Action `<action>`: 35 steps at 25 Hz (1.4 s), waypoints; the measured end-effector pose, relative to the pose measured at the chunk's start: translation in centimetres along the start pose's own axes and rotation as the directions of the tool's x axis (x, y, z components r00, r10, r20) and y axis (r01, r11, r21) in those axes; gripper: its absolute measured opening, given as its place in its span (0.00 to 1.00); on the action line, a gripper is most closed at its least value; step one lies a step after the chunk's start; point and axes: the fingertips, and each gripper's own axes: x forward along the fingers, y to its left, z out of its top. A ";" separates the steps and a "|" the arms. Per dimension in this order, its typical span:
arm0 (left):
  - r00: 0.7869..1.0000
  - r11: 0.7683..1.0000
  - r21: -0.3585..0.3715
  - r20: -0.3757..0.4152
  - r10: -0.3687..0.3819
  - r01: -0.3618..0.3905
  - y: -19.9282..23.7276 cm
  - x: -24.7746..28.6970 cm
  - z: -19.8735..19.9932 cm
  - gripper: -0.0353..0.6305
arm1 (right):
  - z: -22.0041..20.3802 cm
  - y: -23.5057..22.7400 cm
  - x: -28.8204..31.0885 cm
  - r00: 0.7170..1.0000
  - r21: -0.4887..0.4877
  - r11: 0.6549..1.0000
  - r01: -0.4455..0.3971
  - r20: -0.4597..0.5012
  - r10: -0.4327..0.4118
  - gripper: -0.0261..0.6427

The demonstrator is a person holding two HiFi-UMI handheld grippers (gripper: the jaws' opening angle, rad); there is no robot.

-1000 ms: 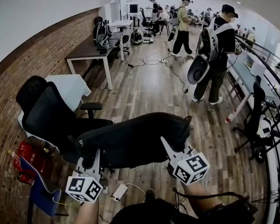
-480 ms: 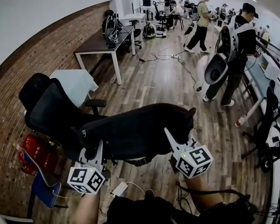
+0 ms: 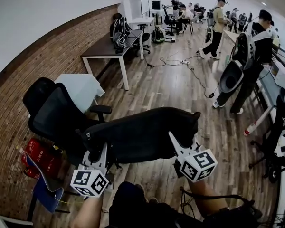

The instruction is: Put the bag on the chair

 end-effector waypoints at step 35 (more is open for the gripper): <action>0.965 0.966 -0.074 0.077 0.252 -0.246 27.2 10.1 0.4 0.13 | -3.4 4.4 34.5 0.958 -0.060 0.961 -0.270 -0.118 0.262 0.15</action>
